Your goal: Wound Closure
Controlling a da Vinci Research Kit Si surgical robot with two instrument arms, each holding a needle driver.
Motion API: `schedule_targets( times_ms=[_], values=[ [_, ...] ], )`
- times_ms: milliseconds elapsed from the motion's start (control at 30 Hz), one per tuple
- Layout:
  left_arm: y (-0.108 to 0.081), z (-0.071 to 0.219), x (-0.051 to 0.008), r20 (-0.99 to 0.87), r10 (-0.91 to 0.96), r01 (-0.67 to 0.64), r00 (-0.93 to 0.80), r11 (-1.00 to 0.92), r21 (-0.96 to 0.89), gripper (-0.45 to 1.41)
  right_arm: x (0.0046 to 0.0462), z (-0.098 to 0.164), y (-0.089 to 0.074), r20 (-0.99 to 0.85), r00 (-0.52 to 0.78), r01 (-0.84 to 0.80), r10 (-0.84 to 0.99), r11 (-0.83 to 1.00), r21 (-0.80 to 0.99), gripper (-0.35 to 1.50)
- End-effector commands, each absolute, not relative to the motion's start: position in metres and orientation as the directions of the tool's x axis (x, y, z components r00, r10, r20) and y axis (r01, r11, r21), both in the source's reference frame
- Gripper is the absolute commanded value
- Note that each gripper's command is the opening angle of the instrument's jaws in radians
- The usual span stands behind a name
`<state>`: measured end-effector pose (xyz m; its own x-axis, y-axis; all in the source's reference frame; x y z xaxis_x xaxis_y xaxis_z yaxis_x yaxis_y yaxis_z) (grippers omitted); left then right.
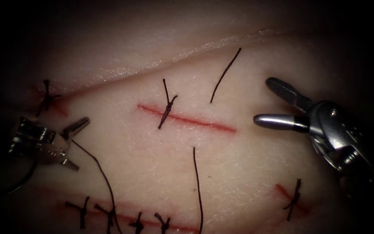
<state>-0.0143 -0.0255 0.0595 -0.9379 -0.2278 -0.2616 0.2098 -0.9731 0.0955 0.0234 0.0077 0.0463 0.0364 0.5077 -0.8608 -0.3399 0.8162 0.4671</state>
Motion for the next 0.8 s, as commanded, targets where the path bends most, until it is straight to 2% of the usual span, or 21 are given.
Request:
schedule_targets(
  times_ms=[33, 167, 233, 267, 300, 367, 400, 533, 567, 800],
  values=[
    [-0.0264, 0.0603, -0.0142, -0.258, -0.230, 0.214, -0.938, -0.973, 0.089, 1.05, 0.0245, 0.0468, 0.0075, -0.861, 0.037, -0.337, 0.508, 0.817, 0.467, 1.46],
    [-0.0268, 0.0612, -0.0139, -0.244, -0.236, 0.224, -0.940, -0.971, 0.079, 0.98, 0.0247, 0.0467, 0.0072, -0.860, 0.044, -0.334, 0.508, 0.819, 0.466, 1.45],
    [-0.0271, 0.0615, -0.0139, -0.237, -0.237, 0.225, -0.942, -0.971, 0.079, 0.81, 0.0247, 0.0465, 0.0071, -0.861, 0.043, -0.334, 0.508, 0.819, 0.466, 1.41],
    [-0.0271, 0.0615, -0.0139, -0.238, -0.236, 0.224, -0.942, -0.972, 0.078, 0.63, 0.0246, 0.0464, 0.0070, -0.860, 0.049, -0.331, 0.508, 0.821, 0.466, 1.36],
    [-0.0271, 0.0614, -0.0140, -0.244, -0.233, 0.222, -0.941, -0.972, 0.073, 0.31, 0.0246, 0.0463, 0.0069, -0.859, 0.054, -0.328, 0.509, 0.822, 0.466, 1.33],
    [-0.0269, 0.0610, -0.0139, -0.265, -0.218, 0.210, -0.939, -0.976, 0.058, -0.13, 0.0244, 0.0459, 0.0066, -0.859, 0.071, -0.318, 0.506, 0.828, 0.462, 1.21],
    [-0.0268, 0.0607, -0.0139, -0.276, -0.203, 0.199, -0.939, -0.979, 0.046, -0.45, 0.0244, 0.0457, 0.0065, -0.864, 0.080, -0.315, 0.498, 0.835, 0.452, 1.16],
    [-0.0266, 0.0589, -0.0140, -0.287, -0.169, 0.165, -0.943, -0.986, 0.037, -0.45, 0.0244, 0.0447, 0.0061, -0.888, 0.098, -0.303, 0.449, 0.864, 0.403, 1.03],
    [-0.0265, 0.0584, -0.0140, -0.297, -0.161, 0.154, -0.941, -0.987, 0.047, -0.45, 0.0244, 0.0445, 0.0059, -0.896, 0.099, -0.295, 0.432, 0.873, 0.389, 0.94],
    [-0.0257, 0.0528, -0.0147, -0.369, -0.091, 0.046, -0.925, -0.991, 0.130, -0.45, 0.0271, 0.0439, 0.0046, -0.901, 0.134, -0.224, 0.412, 0.898, 0.378, 0.89]
  ],
)
